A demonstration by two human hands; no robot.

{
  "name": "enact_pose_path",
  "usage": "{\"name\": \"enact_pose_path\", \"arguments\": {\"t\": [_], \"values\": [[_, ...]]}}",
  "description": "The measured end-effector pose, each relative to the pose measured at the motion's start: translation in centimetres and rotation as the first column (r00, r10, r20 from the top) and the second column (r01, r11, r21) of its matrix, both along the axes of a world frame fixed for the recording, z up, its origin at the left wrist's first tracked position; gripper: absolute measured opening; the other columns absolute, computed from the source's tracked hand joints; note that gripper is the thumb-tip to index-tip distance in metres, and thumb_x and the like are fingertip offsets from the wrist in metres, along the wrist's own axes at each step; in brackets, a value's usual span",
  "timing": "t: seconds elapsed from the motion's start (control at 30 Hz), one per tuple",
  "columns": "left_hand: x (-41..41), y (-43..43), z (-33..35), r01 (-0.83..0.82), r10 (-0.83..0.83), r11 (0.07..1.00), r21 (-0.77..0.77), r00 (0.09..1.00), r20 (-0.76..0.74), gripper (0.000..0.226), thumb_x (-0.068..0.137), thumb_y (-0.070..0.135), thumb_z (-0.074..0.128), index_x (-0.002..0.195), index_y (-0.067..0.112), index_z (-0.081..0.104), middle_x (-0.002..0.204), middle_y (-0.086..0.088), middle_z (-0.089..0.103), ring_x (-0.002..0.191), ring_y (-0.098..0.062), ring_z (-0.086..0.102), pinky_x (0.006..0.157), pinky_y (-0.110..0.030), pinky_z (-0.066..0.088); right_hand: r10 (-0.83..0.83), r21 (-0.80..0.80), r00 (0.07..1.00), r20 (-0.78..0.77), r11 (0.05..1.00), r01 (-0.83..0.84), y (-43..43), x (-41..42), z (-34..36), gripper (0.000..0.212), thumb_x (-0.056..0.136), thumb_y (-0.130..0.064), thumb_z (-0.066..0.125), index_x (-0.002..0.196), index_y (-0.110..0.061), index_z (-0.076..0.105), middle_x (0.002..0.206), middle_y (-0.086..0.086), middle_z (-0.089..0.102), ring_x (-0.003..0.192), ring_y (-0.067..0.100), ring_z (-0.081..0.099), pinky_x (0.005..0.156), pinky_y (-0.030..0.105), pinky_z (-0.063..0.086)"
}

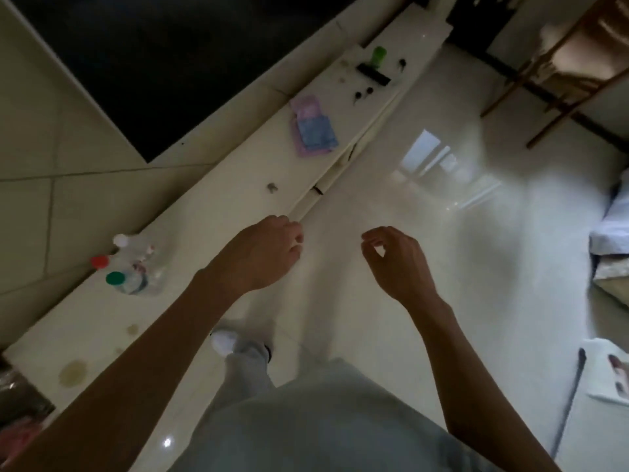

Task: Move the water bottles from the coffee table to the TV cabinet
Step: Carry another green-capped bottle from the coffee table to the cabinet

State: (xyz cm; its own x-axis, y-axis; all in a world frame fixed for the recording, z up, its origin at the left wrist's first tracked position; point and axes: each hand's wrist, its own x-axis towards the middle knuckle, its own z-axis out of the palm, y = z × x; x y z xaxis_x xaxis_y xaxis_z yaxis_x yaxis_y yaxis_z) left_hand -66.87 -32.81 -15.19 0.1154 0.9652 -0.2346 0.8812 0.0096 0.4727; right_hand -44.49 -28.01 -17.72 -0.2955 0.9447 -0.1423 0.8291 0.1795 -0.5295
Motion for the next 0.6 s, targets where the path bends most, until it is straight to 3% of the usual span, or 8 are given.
{"name": "enact_pose_path", "arguments": {"t": [0.3,0.6], "values": [[20.7,4.5,2.4,0.343,-0.342,0.932,0.12,0.939,-0.024,0.02,0.094,0.028,0.049,0.103,0.018,0.063,0.107,-0.003,0.063,0.095,-0.022,0.06,0.085,-0.037,0.05,-0.368,0.084,0.928,-0.051,0.925,0.371,-4.4,21.9,2.8,0.019,0.092,-0.024,0.06,0.107,-0.017,0.069,0.107,-0.001,0.07,0.095,0.01,0.064,0.084,0.027,0.049],[37.3,7.5,4.3,0.666,-0.663,0.735,0.129,0.745,-0.07,0.02,0.095,0.03,0.05,0.107,0.019,0.062,0.11,-0.002,0.064,0.099,-0.022,0.06,0.086,-0.034,0.049,-0.679,0.075,0.728,-0.091,0.725,0.685,-9.1,35.5,4.3,0.022,0.092,-0.025,0.058,0.108,-0.016,0.069,0.106,-0.002,0.07,0.093,0.008,0.063,0.087,0.027,0.051]]}}
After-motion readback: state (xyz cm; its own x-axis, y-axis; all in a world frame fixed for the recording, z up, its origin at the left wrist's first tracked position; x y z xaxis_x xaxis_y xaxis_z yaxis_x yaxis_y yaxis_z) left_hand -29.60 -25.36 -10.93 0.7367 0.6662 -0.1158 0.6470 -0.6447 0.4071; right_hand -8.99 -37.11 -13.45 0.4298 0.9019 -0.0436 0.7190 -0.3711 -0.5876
